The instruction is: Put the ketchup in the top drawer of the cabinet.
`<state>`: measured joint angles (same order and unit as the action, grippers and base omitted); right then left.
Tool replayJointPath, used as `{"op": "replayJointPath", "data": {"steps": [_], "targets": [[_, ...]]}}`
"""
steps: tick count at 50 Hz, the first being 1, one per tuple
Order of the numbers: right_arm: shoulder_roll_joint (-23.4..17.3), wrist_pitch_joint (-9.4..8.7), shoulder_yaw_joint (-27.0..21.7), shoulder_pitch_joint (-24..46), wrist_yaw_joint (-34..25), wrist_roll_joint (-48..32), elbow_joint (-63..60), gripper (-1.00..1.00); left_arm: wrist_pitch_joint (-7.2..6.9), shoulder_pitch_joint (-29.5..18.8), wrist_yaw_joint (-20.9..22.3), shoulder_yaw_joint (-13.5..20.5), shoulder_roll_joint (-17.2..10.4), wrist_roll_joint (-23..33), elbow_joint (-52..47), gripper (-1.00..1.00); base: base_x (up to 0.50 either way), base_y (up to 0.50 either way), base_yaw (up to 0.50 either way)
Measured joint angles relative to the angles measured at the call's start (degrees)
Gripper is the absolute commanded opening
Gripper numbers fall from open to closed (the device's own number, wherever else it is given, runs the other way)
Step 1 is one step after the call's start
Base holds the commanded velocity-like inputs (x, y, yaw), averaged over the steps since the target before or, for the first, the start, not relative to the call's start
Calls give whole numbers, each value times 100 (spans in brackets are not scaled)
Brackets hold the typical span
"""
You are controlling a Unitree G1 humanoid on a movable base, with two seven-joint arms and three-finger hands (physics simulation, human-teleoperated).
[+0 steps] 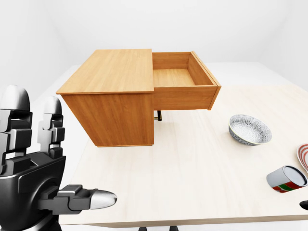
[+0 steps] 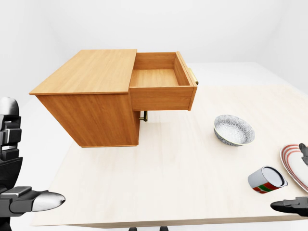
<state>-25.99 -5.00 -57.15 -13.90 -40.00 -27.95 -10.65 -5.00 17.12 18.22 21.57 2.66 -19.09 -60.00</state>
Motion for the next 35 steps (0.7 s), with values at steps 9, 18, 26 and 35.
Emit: {"op": "replayJointPath", "data": {"steps": [9,18,26,35], "targets": [[-408,0,477,220,0,158,1082,100,0,-22,-19,12,-14,-18,0,100,0,0,0],[-825,0,909,393,0,488,2212,100,0,-9,-15,-8,-8,0,0,100,0,0,0],[-1212,0,1223,511,0,850,3218,100,0,8,-9,-29,0,20,0,100,0,0,0],[-1656,0,1553,648,0,1275,4227,100,0,34,2,-68,14,59,0,100,0,0,0]]}}
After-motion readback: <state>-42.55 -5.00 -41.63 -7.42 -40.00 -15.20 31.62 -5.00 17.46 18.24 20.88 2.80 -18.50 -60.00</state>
